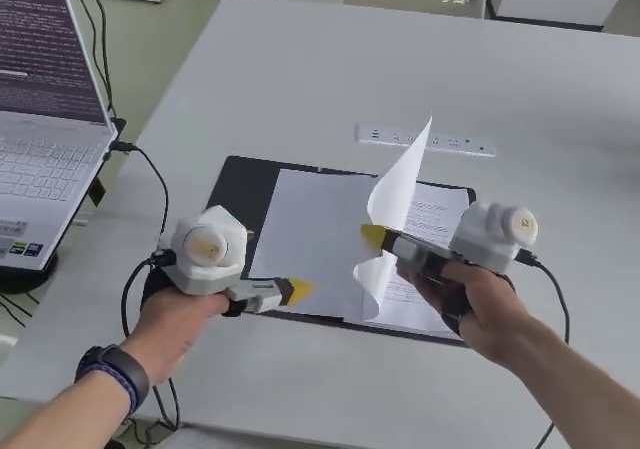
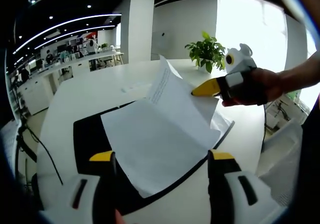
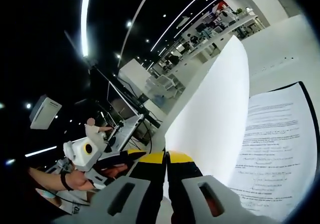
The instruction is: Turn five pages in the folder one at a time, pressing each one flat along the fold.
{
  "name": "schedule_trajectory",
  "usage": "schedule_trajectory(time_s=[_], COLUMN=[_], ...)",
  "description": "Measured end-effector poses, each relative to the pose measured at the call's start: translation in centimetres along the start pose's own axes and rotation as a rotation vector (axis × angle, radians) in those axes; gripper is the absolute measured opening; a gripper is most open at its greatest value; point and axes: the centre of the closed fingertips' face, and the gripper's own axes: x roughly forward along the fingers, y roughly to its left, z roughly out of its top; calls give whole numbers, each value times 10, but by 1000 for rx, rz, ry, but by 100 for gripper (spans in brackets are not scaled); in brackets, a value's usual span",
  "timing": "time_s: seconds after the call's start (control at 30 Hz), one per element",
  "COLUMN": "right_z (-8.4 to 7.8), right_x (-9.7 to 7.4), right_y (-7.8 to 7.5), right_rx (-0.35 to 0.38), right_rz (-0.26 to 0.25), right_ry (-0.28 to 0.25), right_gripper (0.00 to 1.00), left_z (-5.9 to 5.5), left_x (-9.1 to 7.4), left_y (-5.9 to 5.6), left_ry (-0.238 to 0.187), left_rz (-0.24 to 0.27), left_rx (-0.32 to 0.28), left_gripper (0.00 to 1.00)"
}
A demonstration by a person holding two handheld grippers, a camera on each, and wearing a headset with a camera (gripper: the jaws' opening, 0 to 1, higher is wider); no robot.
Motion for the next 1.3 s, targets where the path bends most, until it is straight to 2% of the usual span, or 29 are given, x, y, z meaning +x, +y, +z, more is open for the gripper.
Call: schedule_trajectory(time_s=[0.07,0.3,0.6,0.77,0.97,1.1,1.3], right_z=[-5,-19,-36,-45,-65,-81,-93], right_x=[9,36,67,83,100,105,110], right_y=[4,15,26,32,32,35,37], right_rx=[1,-3,10,20,29,41,65], right_rz=[9,35,58,74,80,71,54], right_ry=[17,67,115,141,196,237,267], right_gripper=[0,0,0,0,0,0,0], left_z=[-1,-3,-6,-5,-6,-6,-9], left_x=[-6,-21,-38,-48,-57,-64,-68], left_y=[8,25,38,42,41,39,41], left_ry=[-7,-30,-45,-58,-65,-72,-76], left_rz=[14,46,73,84,85,92,97], left_rx=[-6,-36,-60,-66,-69,-77,-94], left_gripper=[75,75,76,77,77,77,77])
